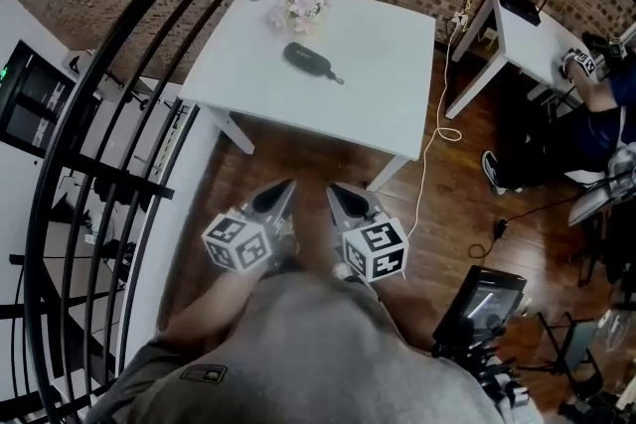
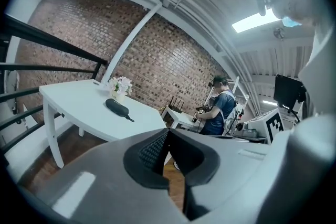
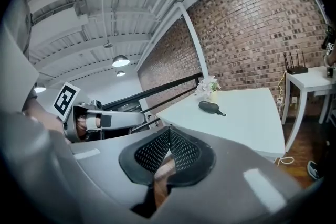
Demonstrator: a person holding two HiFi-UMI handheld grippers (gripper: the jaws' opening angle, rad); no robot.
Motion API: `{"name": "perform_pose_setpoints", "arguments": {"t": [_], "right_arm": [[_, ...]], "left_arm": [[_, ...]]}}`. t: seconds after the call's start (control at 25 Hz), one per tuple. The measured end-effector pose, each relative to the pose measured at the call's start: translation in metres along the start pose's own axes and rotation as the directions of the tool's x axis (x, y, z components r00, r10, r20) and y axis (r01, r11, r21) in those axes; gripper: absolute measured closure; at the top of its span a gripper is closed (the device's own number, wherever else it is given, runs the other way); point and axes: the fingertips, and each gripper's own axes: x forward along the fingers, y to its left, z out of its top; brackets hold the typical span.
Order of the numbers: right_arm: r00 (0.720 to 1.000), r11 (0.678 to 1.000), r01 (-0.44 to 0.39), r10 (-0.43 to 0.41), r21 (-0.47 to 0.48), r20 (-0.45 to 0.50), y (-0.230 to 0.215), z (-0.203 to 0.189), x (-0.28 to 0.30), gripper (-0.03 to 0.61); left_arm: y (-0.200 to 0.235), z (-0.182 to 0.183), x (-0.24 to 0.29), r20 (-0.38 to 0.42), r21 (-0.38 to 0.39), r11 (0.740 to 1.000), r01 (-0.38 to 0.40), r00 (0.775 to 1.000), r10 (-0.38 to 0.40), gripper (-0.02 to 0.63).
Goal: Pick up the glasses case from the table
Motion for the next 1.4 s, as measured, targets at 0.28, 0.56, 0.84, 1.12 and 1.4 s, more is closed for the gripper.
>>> {"name": "perform_pose_setpoints", "arguments": {"t": [0.28,0.56,0.84,1.12,1.4], "right_arm": [[0.997,0.997,0.077,-0.077,0.005,-0.018,-0.027,0.038,0.094,0.568],[0.985,0.986,0.164,-0.164,0.006,-0.046,-0.044,0.08,0.17,0.568],[0.978,0.983,0.184,-0.183,-0.003,-0.095,-0.061,0.085,0.214,0.568],[0.973,0.985,0.17,-0.172,-0.026,-0.153,-0.102,0.087,0.25,0.566],[0.96,0.989,0.103,-0.126,-0.102,-0.251,-0.149,0.083,0.285,0.491]], "left_arm": [[0.081,0.05,0.053,-0.03,-0.006,0.998,0.067,0.997,-0.067,0.614],[0.153,0.107,0.09,-0.059,-0.024,0.993,0.118,0.991,-0.119,0.614],[0.19,0.119,0.112,-0.073,-0.062,0.99,0.125,0.989,-0.13,0.614],[0.215,0.121,0.148,-0.114,-0.082,0.993,0.087,0.989,-0.096,0.614],[0.237,0.115,0.186,-0.16,-0.094,0.995,0.024,0.986,-0.038,0.613]]}}
